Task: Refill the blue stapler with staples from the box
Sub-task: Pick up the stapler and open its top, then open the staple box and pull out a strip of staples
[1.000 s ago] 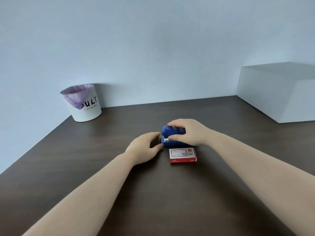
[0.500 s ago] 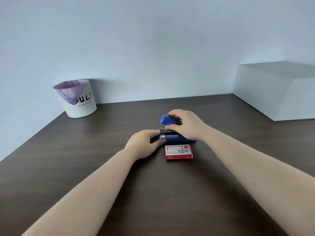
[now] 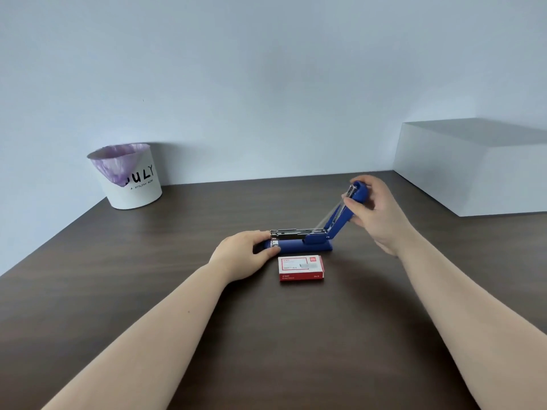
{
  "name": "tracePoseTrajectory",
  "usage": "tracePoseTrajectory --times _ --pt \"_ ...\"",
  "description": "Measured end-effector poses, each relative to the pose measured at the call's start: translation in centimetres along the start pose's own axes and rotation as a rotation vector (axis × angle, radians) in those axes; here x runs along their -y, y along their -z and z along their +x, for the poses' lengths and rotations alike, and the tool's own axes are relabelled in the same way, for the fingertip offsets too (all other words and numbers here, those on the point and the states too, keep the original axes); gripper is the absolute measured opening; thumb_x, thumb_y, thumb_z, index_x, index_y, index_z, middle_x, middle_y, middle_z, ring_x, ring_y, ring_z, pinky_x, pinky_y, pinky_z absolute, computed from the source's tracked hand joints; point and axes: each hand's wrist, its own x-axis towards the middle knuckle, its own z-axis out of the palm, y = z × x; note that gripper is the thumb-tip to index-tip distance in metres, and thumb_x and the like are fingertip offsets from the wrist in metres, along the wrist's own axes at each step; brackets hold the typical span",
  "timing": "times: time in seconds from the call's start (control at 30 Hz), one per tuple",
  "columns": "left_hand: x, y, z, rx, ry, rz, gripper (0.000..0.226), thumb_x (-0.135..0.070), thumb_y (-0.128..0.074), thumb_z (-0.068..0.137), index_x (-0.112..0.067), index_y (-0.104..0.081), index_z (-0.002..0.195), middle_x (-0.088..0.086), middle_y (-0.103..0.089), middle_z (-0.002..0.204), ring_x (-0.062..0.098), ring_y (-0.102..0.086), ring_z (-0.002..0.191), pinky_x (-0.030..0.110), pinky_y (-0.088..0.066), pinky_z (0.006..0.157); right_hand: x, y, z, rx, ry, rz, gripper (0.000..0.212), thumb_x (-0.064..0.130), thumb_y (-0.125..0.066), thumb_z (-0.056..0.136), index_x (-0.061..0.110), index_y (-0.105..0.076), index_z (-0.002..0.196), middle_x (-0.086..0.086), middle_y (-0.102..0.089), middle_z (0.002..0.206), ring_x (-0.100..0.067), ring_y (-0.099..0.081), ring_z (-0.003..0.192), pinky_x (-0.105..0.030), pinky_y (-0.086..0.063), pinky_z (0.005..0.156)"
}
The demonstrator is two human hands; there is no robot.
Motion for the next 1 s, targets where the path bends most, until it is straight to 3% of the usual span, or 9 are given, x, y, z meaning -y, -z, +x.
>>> tracePoseTrajectory --times 0.1,0.17,0.27,0.4,0.6,0.7,0.8,0.9,1.0 --pt "-0.3 0.2 -0.1 -0.012 0.005 -0.029 0.034 -0.051 -0.049 0.085 -0.037 -0.058 0.115 -0.012 -0.066 0.112 0.017 -0.057 0.107 0.030 -0.044 0.083 -1.1 2.5 -0.4 0.014 -0.111 -0.003 0.023 0.000 -0.058 0.088 0.014 -0.050 0.105 -0.014 -0.050 0.114 -0.027 -0.059 0.107 -0.030 -0.060 0.079" --pt "-0.4 0.3 -0.3 -0.020 0.017 -0.045 0.034 -0.048 -0.052 0.086 -0.036 -0.059 0.117 -0.012 -0.066 0.115 0.017 -0.057 0.110 0.032 -0.046 0.089 -1.9 3.4 -0.5 0.044 -0.149 -0.116 0.017 0.003 -0.061 0.087 0.015 -0.057 0.097 -0.011 -0.055 0.110 -0.030 -0.061 0.108 -0.026 -0.060 0.079" --pt "-0.4 0.4 -0.4 -0.026 0.018 -0.047 0.029 -0.046 -0.052 0.086 -0.036 -0.060 0.112 -0.011 -0.067 0.108 0.018 -0.058 0.105 0.030 -0.045 0.083 -2.3 3.7 -0.7 0.087 -0.131 -0.348 0.018 0.014 -0.067 0.084 0.024 -0.066 0.099 -0.002 -0.064 0.106 -0.018 -0.062 0.101 -0.024 -0.051 0.086" --pt "-0.3 0.4 -0.4 -0.026 0.036 -0.054 0.028 -0.047 -0.053 0.085 -0.037 -0.061 0.110 -0.011 -0.067 0.104 0.018 -0.059 0.101 0.030 -0.046 0.081 -2.0 3.8 -0.8 0.140 -0.107 -0.462 0.022 0.021 -0.070 0.082 0.021 -0.070 0.103 0.005 -0.068 0.102 -0.005 -0.060 0.092 -0.013 -0.042 0.077" --pt "-0.5 0.5 -0.6 -0.029 0.024 -0.054 0.030 -0.044 -0.055 0.085 -0.035 -0.061 0.113 -0.014 -0.066 0.108 0.016 -0.059 0.106 0.028 -0.044 0.082 -1.9 2.6 -0.6 0.270 -0.039 -0.699 0.030 0.026 -0.073 0.079 0.025 -0.067 0.109 0.006 -0.067 0.110 -0.008 -0.059 0.100 -0.020 -0.038 0.090" --pt "-0.4 0.6 -0.9 -0.155 0.006 -0.074 0.041 -0.042 -0.060 0.082 -0.031 -0.056 0.122 -0.011 -0.060 0.119 0.013 -0.052 0.115 0.032 -0.045 0.094 -1.2 1.7 -0.6 0.241 0.037 -0.806 0.032 0.032 -0.070 0.081 0.026 -0.065 0.112 0.008 -0.063 0.119 -0.009 -0.053 0.112 -0.023 -0.036 0.097" --pt "-0.6 0.7 -1.7 -0.327 -0.007 -0.136 0.034 -0.034 -0.064 0.082 -0.028 -0.060 0.115 -0.010 -0.056 0.091 0.010 -0.053 0.086 0.028 -0.045 0.079 -0.3 0.3 -0.9 0.235 0.120 -0.822 0.026 0.032 -0.067 0.084 0.025 -0.067 0.109 0.012 -0.064 0.111 -0.004 -0.053 0.104 -0.019 -0.037 0.093" --pt "-0.9 0.8 -2.2 -0.284 0.006 -0.244 0.019 -0.032 -0.065 0.082 -0.027 -0.065 0.100 -0.010 -0.054 0.063 0.003 -0.050 0.058 0.022 -0.040 0.062 0.3 -0.8 -1.2 0.262 0.126 -0.742 0.020 0.027 -0.067 0.084 0.023 -0.070 0.103 0.012 -0.066 0.091 0.000 -0.057 0.080 -0.004 -0.040 0.069" --pt "-1.2 0.8 -2.3 -0.280 -0.010 -0.271 0.019 -0.032 -0.066 0.081 -0.028 -0.064 0.100 -0.008 -0.050 0.054 0.002 -0.050 0.055 0.019 -0.039 0.058 0.4 -1.5 -1.6 0.345 0.076 -0.721 0.017 0.024 -0.067 0.084 0.024 -0.070 0.100 0.013 -0.066 0.083 -0.010 -0.063 0.084 -0.015 -0.047 0.077"
